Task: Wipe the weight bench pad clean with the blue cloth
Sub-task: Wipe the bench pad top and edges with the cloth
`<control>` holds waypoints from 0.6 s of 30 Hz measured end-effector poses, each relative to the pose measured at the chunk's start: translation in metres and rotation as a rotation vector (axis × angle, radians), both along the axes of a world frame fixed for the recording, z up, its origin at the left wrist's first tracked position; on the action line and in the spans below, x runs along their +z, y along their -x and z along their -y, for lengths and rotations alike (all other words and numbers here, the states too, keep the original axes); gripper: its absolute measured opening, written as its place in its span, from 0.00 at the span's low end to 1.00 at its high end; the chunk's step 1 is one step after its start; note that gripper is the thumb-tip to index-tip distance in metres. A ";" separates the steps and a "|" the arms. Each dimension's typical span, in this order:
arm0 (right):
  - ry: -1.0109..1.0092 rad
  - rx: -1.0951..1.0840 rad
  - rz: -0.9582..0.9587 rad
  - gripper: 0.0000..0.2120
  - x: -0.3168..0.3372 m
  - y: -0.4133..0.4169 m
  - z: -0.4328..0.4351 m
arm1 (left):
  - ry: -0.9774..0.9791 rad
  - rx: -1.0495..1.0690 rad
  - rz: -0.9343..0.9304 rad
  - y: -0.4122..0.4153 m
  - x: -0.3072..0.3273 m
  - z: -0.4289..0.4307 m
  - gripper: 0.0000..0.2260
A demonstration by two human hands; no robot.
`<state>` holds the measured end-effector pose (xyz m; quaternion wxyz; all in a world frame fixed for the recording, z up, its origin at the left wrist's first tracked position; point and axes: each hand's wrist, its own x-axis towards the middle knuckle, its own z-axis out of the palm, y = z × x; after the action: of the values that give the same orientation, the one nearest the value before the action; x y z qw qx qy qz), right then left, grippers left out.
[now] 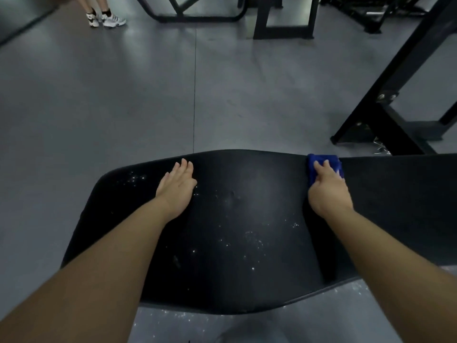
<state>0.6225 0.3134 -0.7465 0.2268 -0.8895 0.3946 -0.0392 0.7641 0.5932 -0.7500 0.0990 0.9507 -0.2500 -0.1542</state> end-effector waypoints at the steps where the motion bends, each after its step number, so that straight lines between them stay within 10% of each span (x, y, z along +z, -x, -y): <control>1: 0.011 -0.080 -0.029 0.31 -0.002 -0.009 -0.010 | 0.007 0.015 -0.003 -0.001 -0.001 0.001 0.25; 4: 0.104 -0.089 -0.073 0.32 -0.003 -0.045 -0.060 | 0.011 0.046 -0.012 -0.002 -0.003 0.003 0.25; 12: 0.040 0.696 0.049 0.29 -0.001 -0.032 -0.094 | 0.012 0.076 -0.009 -0.001 -0.009 0.004 0.27; 18: 0.024 0.120 0.010 0.26 0.001 0.035 -0.020 | -0.009 0.069 0.012 0.008 -0.011 0.000 0.32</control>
<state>0.5879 0.3334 -0.7459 0.2203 -0.9140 0.3390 -0.0347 0.7565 0.5929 -0.7615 0.0984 0.9601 -0.2169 -0.1463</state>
